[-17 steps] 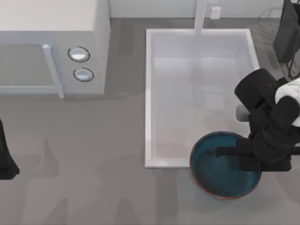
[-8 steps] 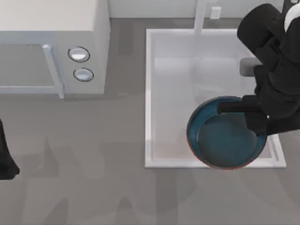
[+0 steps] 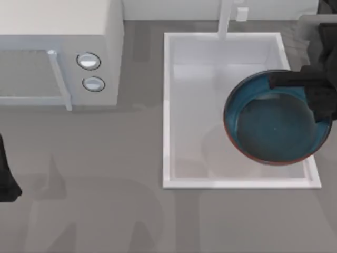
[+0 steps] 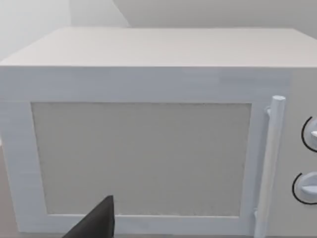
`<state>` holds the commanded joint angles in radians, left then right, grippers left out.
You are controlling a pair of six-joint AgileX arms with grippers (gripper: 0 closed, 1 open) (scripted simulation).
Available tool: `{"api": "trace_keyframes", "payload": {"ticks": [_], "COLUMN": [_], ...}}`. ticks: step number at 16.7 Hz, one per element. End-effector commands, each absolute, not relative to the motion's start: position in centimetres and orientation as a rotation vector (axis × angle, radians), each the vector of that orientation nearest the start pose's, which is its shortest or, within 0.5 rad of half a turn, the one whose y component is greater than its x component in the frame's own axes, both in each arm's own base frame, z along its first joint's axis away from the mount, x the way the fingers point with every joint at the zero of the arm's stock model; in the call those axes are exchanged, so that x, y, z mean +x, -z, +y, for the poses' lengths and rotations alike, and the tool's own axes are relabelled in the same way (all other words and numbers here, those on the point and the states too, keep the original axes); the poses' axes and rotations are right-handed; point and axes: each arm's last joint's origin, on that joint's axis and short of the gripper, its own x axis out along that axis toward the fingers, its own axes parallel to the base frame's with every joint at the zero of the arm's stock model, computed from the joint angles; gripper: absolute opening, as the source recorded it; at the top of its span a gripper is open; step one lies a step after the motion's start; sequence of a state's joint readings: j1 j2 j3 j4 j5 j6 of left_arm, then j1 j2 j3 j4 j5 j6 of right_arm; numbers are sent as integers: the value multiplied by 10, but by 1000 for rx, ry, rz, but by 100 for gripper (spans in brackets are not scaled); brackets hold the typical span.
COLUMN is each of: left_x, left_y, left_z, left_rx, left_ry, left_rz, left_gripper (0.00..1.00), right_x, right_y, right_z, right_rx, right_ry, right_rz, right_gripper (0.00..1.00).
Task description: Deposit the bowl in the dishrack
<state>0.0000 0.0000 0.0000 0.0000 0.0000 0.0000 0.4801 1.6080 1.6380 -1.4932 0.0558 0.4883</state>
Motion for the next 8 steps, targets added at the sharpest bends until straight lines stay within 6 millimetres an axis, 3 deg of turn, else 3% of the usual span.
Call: {"api": "trace_keyframes", "payload": {"ticks": [5,8], "left_x": [106,106], "left_y": [-160,-160], "left_z": [-1,-1], "left_rx": [0,0], "left_ry": [0,0], "left_rz": [0,0], "left_gripper": [100,100], "right_x": [257,266], "right_y": [-330,-327], "right_z": [134,110], "right_rx": [14,112], "right_ry": [10,4], "right_rz": [1450,1395], "right_gripper": [0,0]}}
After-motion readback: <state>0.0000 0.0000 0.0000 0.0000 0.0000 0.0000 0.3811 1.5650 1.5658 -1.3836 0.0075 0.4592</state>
